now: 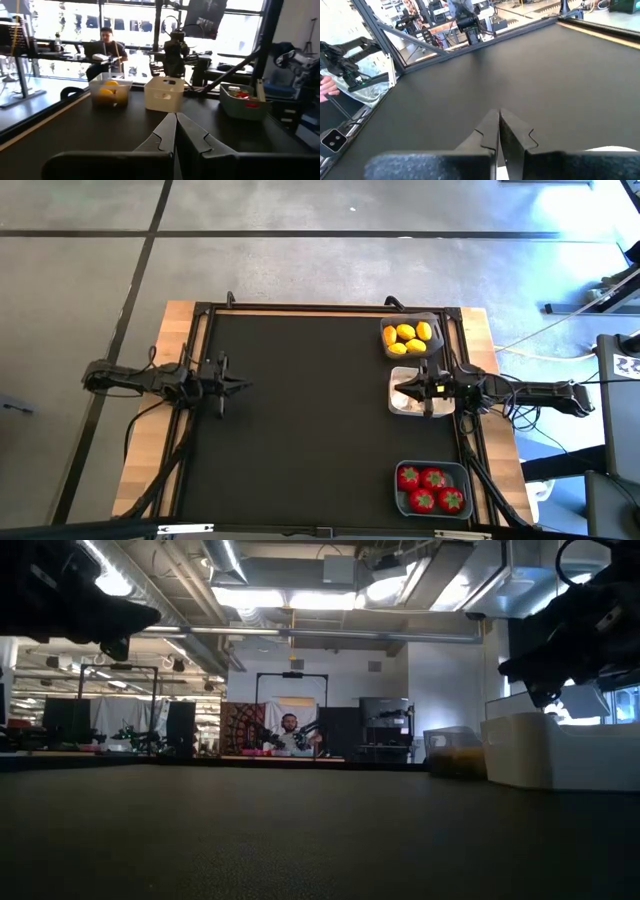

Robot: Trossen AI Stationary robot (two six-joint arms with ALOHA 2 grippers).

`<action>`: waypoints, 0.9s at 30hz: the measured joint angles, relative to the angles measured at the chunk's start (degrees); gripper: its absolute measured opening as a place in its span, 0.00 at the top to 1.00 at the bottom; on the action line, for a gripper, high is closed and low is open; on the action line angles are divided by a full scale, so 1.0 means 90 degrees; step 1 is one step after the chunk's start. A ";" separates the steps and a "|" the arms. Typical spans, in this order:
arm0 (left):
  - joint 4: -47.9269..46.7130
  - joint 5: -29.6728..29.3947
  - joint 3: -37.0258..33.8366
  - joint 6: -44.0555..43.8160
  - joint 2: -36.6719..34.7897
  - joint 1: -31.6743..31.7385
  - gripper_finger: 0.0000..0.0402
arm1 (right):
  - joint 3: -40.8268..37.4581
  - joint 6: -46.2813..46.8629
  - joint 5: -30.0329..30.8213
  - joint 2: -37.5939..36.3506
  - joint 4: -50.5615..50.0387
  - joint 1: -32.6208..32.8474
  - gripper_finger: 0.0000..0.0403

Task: Sort produce into baskets
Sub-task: Return to Home Position

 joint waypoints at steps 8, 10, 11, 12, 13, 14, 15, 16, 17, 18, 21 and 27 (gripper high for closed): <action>-0.0001 -0.0007 0.0002 -0.0376 0.0067 0.0149 0.99 | -0.0005 -0.0030 0.0098 0.0001 -0.0067 0.0000 0.96; 0.0001 -0.0007 0.0002 -0.0354 0.0077 0.0149 0.99 | -0.0007 -0.0064 0.0124 -0.0080 0.0017 0.0000 0.96; 0.0001 -0.0007 0.0002 -0.0353 0.0076 0.0149 0.99 | -0.0007 -0.0079 0.0123 -0.0139 0.0025 0.0000 0.96; 0.0000 -0.0007 0.0002 -0.0360 0.0078 0.0149 0.99 | -0.0007 -0.0081 0.0121 -0.0213 0.0013 0.0000 0.96; 0.0000 -0.0007 0.0002 -0.0378 0.0077 0.0149 0.99 | -0.0007 -0.0083 0.0116 -0.0306 -0.0061 0.0000 0.96; 0.0001 -0.0007 0.0002 -0.0380 0.0076 0.0149 0.99 | -0.0007 -0.0086 0.0110 -0.0394 -0.0101 0.0000 0.96; 0.0001 -0.0007 0.0002 -0.0370 0.0078 0.0149 0.99 | -0.0007 -0.0088 0.0086 -0.0472 -0.0100 0.0000 0.96; -0.0002 -0.0007 0.0002 -0.0354 0.0078 0.0149 0.99 | -0.0010 -0.0089 0.0053 -0.0547 -0.0096 0.0000 0.96; 0.0001 -0.0007 0.0002 -0.0356 0.0078 0.0149 0.99 | -0.0010 -0.0112 0.0008 -0.0621 -0.0091 0.0000 0.96; -0.0001 -0.0007 0.0002 -0.0362 0.0078 0.0149 0.99 | -0.0010 -0.0149 -0.0068 -0.0696 -0.0078 0.0000 0.96; 0.0001 -0.0008 0.0002 -0.0380 0.0078 0.0149 0.99 | -0.0012 -0.0227 -0.0270 -0.0908 -0.0047 0.0000 0.96; 0.0001 -0.0009 0.0002 -0.0363 0.0078 0.0149 0.99 | -0.0012 0.0491 -0.0318 -0.0980 -0.0040 -0.0005 0.96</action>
